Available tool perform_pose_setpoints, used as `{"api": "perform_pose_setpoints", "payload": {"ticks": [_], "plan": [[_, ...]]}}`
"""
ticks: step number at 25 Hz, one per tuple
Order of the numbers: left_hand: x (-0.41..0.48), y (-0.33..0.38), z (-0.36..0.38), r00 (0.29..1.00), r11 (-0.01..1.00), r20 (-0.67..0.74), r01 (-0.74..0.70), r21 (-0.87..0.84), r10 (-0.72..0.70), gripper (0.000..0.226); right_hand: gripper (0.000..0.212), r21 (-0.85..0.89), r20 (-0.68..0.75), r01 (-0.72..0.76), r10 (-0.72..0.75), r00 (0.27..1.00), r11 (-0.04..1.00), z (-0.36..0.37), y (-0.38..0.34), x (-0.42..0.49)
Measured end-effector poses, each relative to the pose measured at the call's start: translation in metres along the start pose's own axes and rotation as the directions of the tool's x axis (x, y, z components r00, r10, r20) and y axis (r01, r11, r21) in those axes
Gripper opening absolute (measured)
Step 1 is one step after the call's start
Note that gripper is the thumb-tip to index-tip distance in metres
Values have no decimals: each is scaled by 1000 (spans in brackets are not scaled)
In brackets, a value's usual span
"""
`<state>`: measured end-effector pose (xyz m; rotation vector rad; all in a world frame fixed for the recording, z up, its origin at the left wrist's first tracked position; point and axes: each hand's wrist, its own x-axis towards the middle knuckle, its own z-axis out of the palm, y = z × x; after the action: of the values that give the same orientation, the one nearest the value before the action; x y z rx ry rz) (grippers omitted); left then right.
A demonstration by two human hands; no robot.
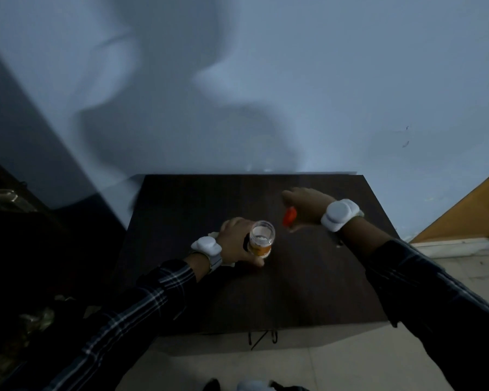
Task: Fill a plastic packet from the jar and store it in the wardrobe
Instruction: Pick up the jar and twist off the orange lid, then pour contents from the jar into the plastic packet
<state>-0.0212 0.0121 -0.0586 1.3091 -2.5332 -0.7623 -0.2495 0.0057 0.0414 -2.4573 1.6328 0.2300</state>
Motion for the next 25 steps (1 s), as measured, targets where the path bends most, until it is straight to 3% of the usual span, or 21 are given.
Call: {"api": "perform_pose_setpoints", "payload": {"ticks": [2, 3, 7, 9, 11, 14, 16, 20, 22, 25], "plan": [[2, -13, -11, 995, 978, 80, 45, 205, -62, 105, 53, 139, 33, -71, 67, 997, 988, 34, 17, -5], [3, -17, -21, 992, 956, 75, 79, 284, -104, 101, 51, 183, 59, -87, 78, 995, 979, 52, 20, -6], [2, -37, -49, 962, 909, 75, 220, 355, -262, 48, 53, 213, 123, -118, 93, 988, 970, 94, 22, -1], [-4, -45, -46, 946, 901, 101, 255, 351, -307, 37, 61, 174, 172, -81, 50, 984, 981, 84, 28, 6], [-8, -47, -41, 947, 909, 105, 255, 330, -303, 30, 52, 81, 144, -34, 22, 989, 996, 64, 36, 16], [-13, -48, -41, 981, 951, 60, 163, 261, -185, 19, 23, 153, -175, -15, 42, 984, 988, 33, 30, 25], [-20, -49, -50, 1000, 972, -12, 8, 235, -5, 15, 16, 261, -346, 140, -43, 937, 955, 17, 6, 28], [-28, -42, -69, 885, 912, -252, -335, 238, 391, 19, 32, 365, -261, 353, -269, 927, 862, 4, -51, 37], [-29, -36, -74, 837, 893, -325, -374, 248, 441, 20, 31, 401, -250, 388, -309, 918, 830, 7, -60, 43], [-32, -31, -80, 826, 894, -348, -380, 238, 444, 25, 27, 457, -220, 331, -256, 941, 826, 6, -60, 46]]}}
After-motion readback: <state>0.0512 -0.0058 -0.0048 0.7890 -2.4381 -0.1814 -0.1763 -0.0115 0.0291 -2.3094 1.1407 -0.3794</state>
